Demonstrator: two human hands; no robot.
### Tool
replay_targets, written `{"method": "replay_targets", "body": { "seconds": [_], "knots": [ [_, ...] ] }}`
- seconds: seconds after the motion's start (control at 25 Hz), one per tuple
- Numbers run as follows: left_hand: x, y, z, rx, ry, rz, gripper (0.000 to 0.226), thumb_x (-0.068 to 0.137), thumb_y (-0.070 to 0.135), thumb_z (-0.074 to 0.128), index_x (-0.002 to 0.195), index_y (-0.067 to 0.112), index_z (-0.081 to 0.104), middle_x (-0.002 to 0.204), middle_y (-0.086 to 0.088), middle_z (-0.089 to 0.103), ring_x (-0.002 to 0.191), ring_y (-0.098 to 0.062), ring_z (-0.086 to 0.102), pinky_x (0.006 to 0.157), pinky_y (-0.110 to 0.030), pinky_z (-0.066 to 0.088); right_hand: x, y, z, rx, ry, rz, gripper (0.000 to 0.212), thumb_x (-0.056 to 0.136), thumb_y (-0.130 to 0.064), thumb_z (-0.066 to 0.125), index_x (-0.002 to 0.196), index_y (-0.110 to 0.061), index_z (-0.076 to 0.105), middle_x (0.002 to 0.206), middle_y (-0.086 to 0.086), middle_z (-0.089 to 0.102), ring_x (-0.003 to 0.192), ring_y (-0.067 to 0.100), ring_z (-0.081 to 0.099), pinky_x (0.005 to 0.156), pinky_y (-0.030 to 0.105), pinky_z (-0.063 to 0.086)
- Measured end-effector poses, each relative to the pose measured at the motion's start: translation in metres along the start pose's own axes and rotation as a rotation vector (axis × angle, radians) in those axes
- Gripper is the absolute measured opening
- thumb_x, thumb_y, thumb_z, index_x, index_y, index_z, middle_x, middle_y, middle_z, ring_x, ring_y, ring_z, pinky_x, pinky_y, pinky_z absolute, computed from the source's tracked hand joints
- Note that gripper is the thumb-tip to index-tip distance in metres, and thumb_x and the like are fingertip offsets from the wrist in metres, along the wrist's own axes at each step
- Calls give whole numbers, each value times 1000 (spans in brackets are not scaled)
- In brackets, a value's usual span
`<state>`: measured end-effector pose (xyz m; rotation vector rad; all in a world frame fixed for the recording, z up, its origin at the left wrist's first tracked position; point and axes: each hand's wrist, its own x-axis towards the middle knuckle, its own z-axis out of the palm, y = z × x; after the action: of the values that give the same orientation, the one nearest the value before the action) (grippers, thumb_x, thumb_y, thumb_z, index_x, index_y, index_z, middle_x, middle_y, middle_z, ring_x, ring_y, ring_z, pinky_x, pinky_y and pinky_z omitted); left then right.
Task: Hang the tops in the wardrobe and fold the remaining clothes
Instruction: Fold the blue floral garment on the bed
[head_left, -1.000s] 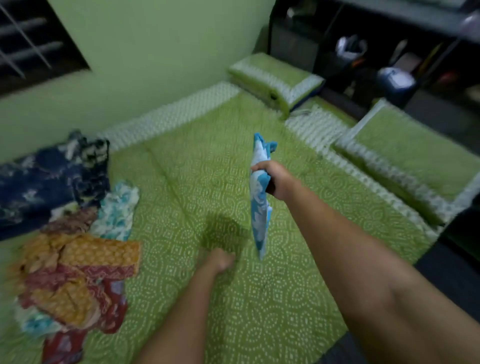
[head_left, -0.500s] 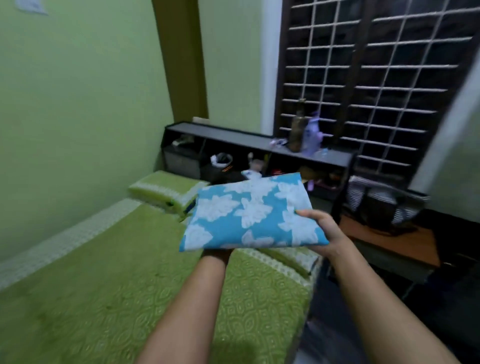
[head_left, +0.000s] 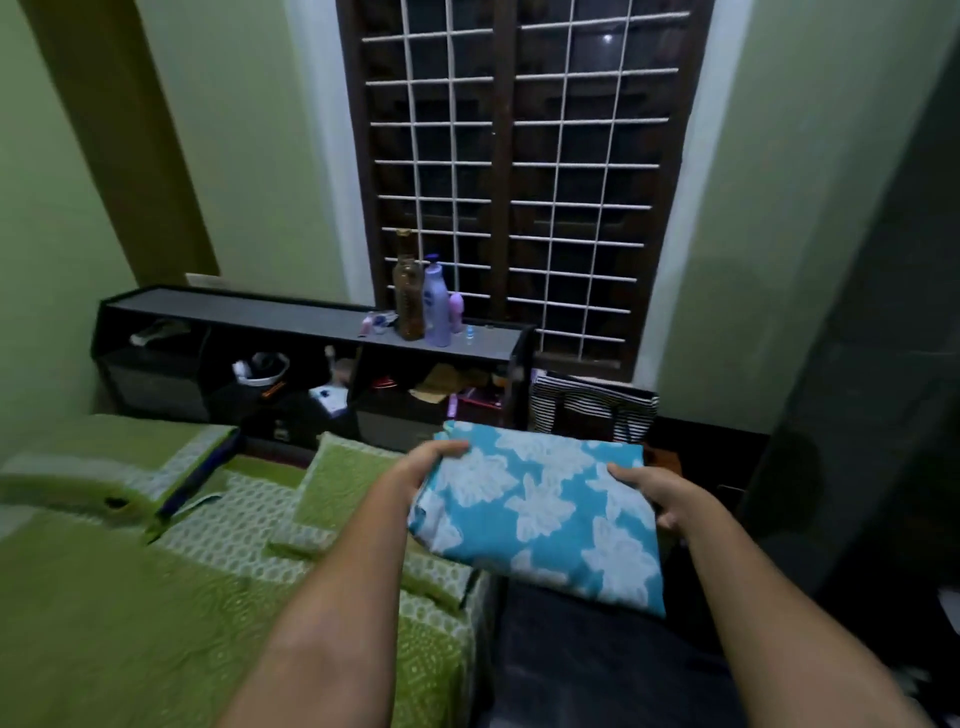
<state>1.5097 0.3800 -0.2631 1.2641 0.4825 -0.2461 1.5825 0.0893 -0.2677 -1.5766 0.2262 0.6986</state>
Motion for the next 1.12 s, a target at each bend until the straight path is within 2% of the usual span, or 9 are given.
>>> {"method": "replay_targets", "body": {
  "seconds": [0.12,0.2,0.28,0.4,0.48,0.64,0.8,1.0,1.12],
  "knots": [
    [96,15,52,442,-25,-17,19,99,14,48,107,5,62,82,-6,73,68,-18,68,71,-33,54,47,-10,-51,-75,279,-132,32,99,-18,49,122,3,56,96,16,69,77,29,66,71,35,52],
    [149,41,113,639,-4,177,29,98,16,49,123,5,58,112,-14,67,95,-25,63,86,-35,49,63,-31,-87,-261,623,-257,36,100,-23,47,123,3,54,116,21,62,97,36,61,79,34,44],
    [181,73,188,861,36,383,33,100,25,43,130,14,53,129,-17,57,116,-33,54,95,-34,41,63,-55,-126,-453,943,-238,39,101,-35,40,123,-4,51,122,24,57,110,39,56,84,37,42],
    [222,98,299,999,-90,565,30,101,29,36,127,19,48,125,-20,57,114,-38,53,94,-38,42,46,-78,-196,-505,1264,-121,41,102,-41,30,129,-13,45,120,21,58,110,38,56,78,37,41],
    [237,98,370,1015,-220,647,29,101,29,35,126,23,45,120,-20,58,109,-37,55,92,-41,45,26,-77,-246,-497,1412,-53,41,102,-41,30,130,-14,43,122,23,57,111,39,56,83,39,43],
    [237,76,495,1019,-482,766,40,101,29,30,142,31,30,125,-15,56,111,-35,54,90,-39,42,-27,-61,-329,-451,1630,83,38,102,-39,30,127,-13,43,119,24,58,109,40,55,85,41,43],
    [229,52,609,973,-678,796,46,102,34,27,147,37,19,129,-8,54,113,-27,53,90,-37,43,-73,-49,-404,-399,1802,204,45,103,-40,27,143,-20,33,121,23,57,109,38,56,82,39,44],
    [226,41,728,1057,-782,945,53,98,26,33,147,37,18,128,-11,55,112,-30,56,94,-44,46,-100,-43,-492,-344,1911,271,46,103,-39,28,144,-20,31,122,24,57,111,39,55,87,40,44],
    [239,29,796,1115,-820,978,57,96,24,37,147,37,16,128,-12,56,111,-30,57,95,-45,47,-107,-45,-545,-296,1939,300,45,103,-40,29,144,-23,32,119,23,58,108,38,57,82,37,43]
  ]
}}
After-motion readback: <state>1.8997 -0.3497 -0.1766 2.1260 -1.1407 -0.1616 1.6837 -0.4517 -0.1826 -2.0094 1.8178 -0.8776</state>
